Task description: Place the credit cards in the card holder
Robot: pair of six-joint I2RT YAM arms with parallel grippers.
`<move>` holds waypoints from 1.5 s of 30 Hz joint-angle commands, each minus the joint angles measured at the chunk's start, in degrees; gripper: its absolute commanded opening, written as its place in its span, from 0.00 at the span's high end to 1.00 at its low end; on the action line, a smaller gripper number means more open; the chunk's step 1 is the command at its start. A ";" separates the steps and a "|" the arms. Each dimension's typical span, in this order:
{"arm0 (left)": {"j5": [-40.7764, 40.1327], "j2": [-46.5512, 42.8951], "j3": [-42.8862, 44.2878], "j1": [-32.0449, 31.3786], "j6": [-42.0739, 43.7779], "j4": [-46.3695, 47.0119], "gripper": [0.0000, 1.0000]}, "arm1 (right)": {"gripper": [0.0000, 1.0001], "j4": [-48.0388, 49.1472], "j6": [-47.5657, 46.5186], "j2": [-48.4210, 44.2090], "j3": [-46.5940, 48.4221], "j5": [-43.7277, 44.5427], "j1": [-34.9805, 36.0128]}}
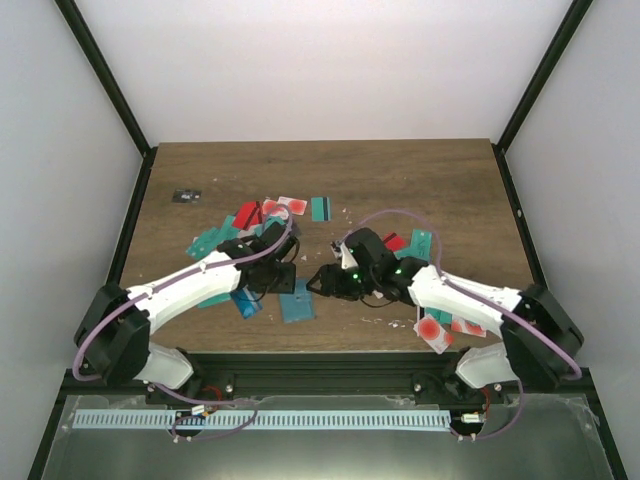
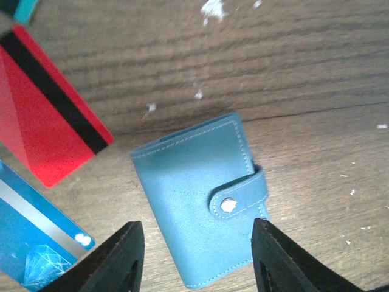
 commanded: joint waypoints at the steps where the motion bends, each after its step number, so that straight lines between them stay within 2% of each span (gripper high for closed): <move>1: -2.10 -2.86 4.91 0.61 1.71 -2.02 0.46 | 0.35 -7.04 -3.87 -5.51 4.99 6.90 0.00; 3: -3.24 -3.55 7.73 0.98 3.09 -3.38 0.43 | 0.26 -10.22 -5.51 -8.05 7.13 10.26 -0.02; 4: -3.99 -3.81 9.22 1.27 3.98 -4.09 0.38 | 0.21 -11.47 -6.36 -8.99 8.31 11.63 -0.07; 5: -4.90 -3.90 10.98 1.54 4.76 -4.94 0.31 | 0.17 -12.77 -7.15 -9.84 9.40 12.77 -0.17; 6: -5.76 -4.03 12.73 1.81 5.54 -5.75 0.19 | 0.12 -13.99 -8.02 -10.51 10.70 13.98 -0.30; 7: -6.50 -4.12 14.43 2.10 6.26 -6.51 0.08 | 0.02 -15.08 -9.00 -11.13 11.86 14.90 -0.47; 8: -6.94 -4.27 16.04 2.53 7.02 -7.04 0.02 | 0.00 -16.30 -9.96 -11.49 13.28 15.84 -0.71; 15: -13.42 -6.29 24.50 3.56 11.24 -6.91 0.00 | 0.00 -23.15 -14.47 -12.09 22.70 25.21 -0.98; 18: -16.54 -8.32 24.31 3.55 14.40 -2.24 0.00 | 0.00 -25.44 -12.53 -12.35 24.18 35.55 -0.97; 23: -26.24 -12.92 15.33 3.53 18.96 10.59 0.00 | 0.00 -15.72 -20.51 -16.55 16.08 43.05 -0.97; 27: -35.19 -15.49 7.75 4.79 27.22 20.59 0.00 | 0.00 -10.17 -22.43 -17.02 11.52 50.86 -0.97; 29: -32.89 -16.34 4.19 8.60 30.43 24.63 0.00 | 0.00 -8.66 -24.81 -16.04 9.43 55.01 -0.97; 32: -26.94 -17.07 -1.01 17.34 30.82 29.61 0.00 | 0.00 -3.84 -31.90 -16.19 4.67 61.22 -1.10; 34: -22.47 -17.17 -5.16 22.79 30.78 33.15 0.00 | 0.00 4.22 -39.78 -18.02 -0.69 61.99 -1.84; 36: -20.24 -17.29 -9.49 26.64 31.83 37.69 0.00 | 0.00 12.86 -43.88 -20.75 -6.40 61.28 -3.89; 41: -18.06 -19.16 -21.49 33.23 33.60 53.79 0.00 | 0.00 30.36 -47.47 -25.12 -17.85 63.50 -10.06; 45: -17.78 -19.42 -31.38 35.08 37.21 68.38 0.00 | 0.00 40.20 -53.72 -26.73 -24.93 60.93 -14.48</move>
